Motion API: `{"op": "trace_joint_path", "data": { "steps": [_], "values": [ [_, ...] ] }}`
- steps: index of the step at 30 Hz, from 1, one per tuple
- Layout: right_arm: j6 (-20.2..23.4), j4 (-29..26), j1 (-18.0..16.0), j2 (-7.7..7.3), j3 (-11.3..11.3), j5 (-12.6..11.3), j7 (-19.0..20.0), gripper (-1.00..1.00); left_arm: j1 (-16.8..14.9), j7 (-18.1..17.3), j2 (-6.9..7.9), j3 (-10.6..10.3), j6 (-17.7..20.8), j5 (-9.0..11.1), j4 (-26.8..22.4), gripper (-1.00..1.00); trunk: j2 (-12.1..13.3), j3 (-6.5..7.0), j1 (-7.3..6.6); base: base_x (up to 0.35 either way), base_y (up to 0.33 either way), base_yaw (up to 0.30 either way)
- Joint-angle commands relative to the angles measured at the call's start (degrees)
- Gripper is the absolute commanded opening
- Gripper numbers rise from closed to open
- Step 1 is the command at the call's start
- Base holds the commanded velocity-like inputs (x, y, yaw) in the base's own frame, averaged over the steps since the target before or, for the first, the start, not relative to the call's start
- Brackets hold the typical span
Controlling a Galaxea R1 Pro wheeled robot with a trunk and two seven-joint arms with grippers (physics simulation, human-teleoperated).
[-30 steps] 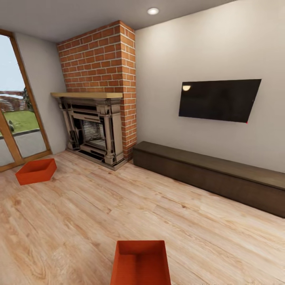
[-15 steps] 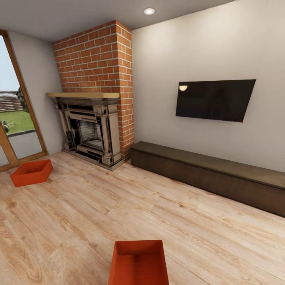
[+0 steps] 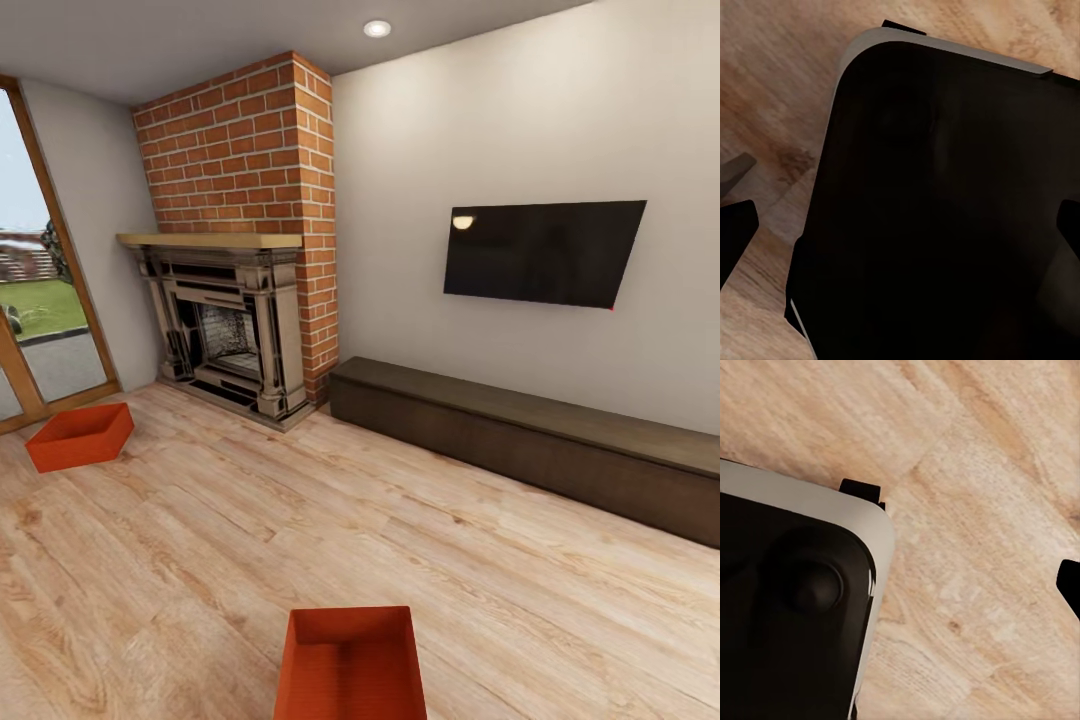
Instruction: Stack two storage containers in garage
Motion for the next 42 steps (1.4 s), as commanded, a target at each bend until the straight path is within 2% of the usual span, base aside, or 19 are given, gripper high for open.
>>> {"op": "trace_joint_path", "data": {
  "steps": [1, 29, 42],
  "values": [
    [0.0, 0.0, 0.0, -0.04, 0.5, -0.6, 0.0, 1.0, 0.0, 0.1, -0.01, 0.0, -0.1, 0.2, -0.1, 1.0, 0.0, -0.05, 0.0, 0.0, 0.0, 0.0],
    [0.2, 0.0, -0.1, -0.01, 0.4, -0.6, 0.0, 1.0, 0.0, 0.0, -0.01, 0.0, -0.1, 0.2, -0.1, 1.0, 0.0, -0.07, 0.0, 0.014, 0.019, 0.0],
    [-0.1, 0.0, 0.0, -0.15, 0.4, -0.4, 0.6, 1.0, 0.0, 0.1, -0.01, 0.0, -0.1, 0.2, -0.1, 1.0, 0.0, -1.07, 0.0, 0.0, 0.0, 0.0]
  ]
}}
